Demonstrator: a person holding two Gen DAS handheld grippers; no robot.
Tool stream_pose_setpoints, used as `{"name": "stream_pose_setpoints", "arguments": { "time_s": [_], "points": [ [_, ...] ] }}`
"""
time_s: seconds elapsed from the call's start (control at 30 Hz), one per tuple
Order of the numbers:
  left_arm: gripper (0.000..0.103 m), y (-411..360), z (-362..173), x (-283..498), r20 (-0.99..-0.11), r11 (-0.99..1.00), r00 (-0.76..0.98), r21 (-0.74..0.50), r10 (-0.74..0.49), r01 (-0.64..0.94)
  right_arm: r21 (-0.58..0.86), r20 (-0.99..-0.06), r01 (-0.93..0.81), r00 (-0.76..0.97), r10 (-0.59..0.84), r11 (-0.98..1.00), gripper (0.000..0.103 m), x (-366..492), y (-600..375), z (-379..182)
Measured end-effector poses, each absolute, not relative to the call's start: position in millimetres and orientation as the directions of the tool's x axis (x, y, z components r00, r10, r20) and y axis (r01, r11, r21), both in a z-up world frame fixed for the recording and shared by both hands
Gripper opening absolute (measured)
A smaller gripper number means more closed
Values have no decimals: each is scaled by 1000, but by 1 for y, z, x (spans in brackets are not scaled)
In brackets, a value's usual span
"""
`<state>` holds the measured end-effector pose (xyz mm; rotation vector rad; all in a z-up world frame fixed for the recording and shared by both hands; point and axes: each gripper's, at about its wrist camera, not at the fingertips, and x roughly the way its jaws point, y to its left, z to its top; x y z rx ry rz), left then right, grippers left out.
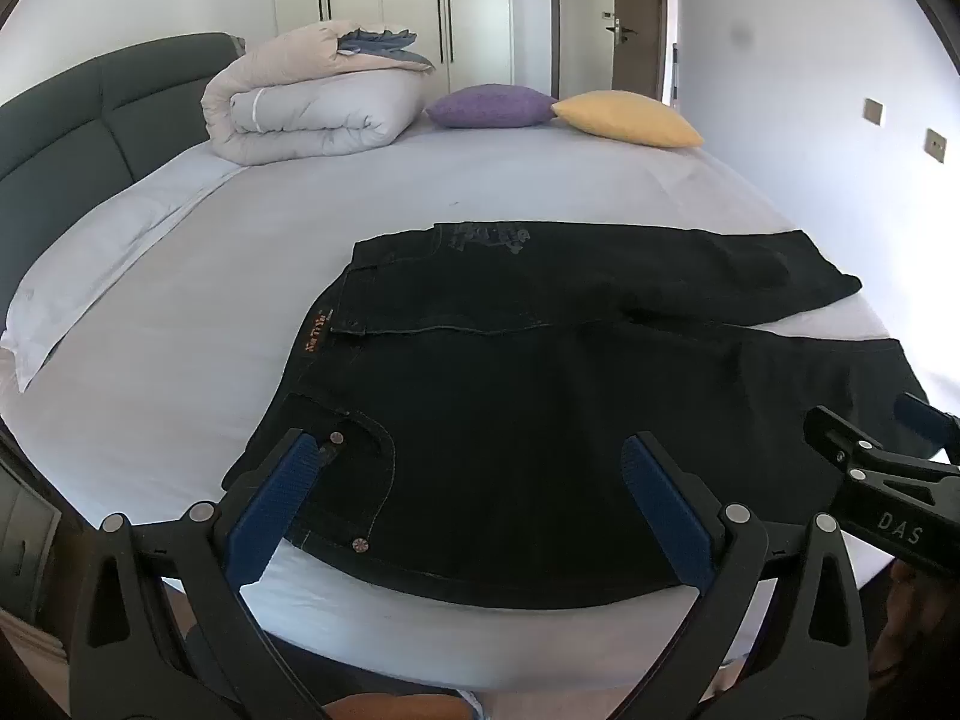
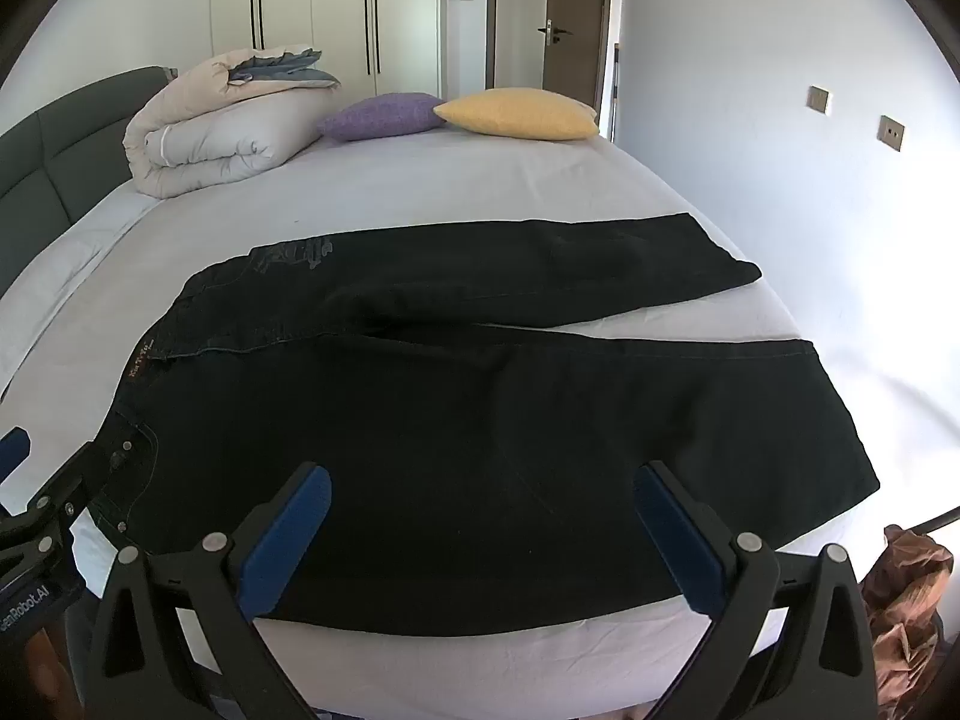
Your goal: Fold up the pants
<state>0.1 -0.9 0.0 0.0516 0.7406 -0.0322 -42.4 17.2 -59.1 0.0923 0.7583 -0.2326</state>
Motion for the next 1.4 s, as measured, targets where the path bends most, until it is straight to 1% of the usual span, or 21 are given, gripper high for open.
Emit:
{"name": "stream_pose_setpoints", "arguments": {
  "time_s": [0.27, 0.3, 0.33, 1.4],
  "points": [
    [103, -4, 1, 1, -668, 997, 743, 5, -49, 71, -6, -688, 243, 703, -180, 970, 103, -42, 18, -60],
    [103, -3, -1, 0, -673, 999, 739, 31, -9, 41, -7, -689, 243, 702, -181, 970, 103, -42, 18, -60],
    [103, -5, -1, -3, -672, 999, 741, 35, -7, 41, -7, -689, 243, 702, -181, 970, 103, -42, 18, -60],
    [103, 7, -15, 8, -688, 999, 726, 22, -1, 23, -8, -690, 240, 702, -179, 971, 103, -44, 23, -65]
  ]
}}
